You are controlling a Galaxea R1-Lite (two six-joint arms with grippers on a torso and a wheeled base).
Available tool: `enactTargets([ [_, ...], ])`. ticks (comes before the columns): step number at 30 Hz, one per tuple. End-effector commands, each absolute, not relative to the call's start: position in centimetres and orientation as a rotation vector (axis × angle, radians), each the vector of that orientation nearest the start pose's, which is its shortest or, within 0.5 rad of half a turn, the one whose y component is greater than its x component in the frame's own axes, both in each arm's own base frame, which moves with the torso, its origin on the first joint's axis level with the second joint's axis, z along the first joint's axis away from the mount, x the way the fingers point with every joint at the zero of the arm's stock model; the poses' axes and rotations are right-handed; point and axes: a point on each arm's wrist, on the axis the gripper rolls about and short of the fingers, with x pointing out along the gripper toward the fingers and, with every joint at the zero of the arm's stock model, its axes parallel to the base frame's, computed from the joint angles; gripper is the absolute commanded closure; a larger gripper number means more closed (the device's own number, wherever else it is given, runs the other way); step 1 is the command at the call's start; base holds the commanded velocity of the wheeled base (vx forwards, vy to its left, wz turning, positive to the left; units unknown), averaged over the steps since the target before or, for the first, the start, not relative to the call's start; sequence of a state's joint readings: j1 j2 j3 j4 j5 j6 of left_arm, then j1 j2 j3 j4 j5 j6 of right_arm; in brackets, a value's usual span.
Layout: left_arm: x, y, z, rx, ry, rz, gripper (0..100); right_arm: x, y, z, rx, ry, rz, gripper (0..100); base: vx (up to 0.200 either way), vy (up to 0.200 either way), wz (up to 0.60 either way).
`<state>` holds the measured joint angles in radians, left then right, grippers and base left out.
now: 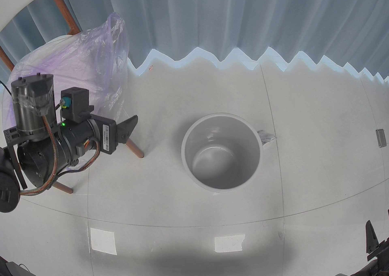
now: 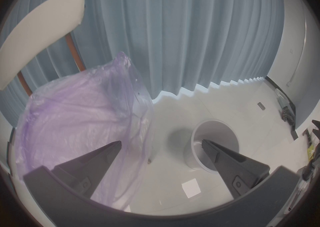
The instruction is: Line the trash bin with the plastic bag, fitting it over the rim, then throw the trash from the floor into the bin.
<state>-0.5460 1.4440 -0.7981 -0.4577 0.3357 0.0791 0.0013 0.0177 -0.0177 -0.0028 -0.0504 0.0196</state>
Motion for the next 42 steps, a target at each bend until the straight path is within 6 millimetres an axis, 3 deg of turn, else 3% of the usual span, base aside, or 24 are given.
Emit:
enactTargets([
  [1,22.8,-12.9,24.6,0.204,0.122,-0.198,0,-2.3,-0.1,7.6,0.02,-0.004,-0.049,0,0.0,0.0,0.0],
  [11,26.4,-14.5,23.8,0.29,0.14,-0.053,0,-2.3,-0.1,7.6,0.02,-0.004,-0.049,0,0.0,0.0,0.0],
  [18,27.5,-15.1,23.4,0.3,0.145,-0.048,0,-2.3,-0.1,7.6,0.02,-0.004,-0.049,0,0.0,0.0,0.0],
  [26,28.7,-15.8,25.1,0.337,0.098,0.047,0,-2.3,-0.1,7.6,0.02,-0.004,-0.049,0,0.0,0.0,0.0],
  [42,31.4,-17.1,23.1,0.382,0.144,0.193,0,-2.3,-0.1,7.6,0.02,-0.004,-0.049,0,0.0,0.0,0.0],
])
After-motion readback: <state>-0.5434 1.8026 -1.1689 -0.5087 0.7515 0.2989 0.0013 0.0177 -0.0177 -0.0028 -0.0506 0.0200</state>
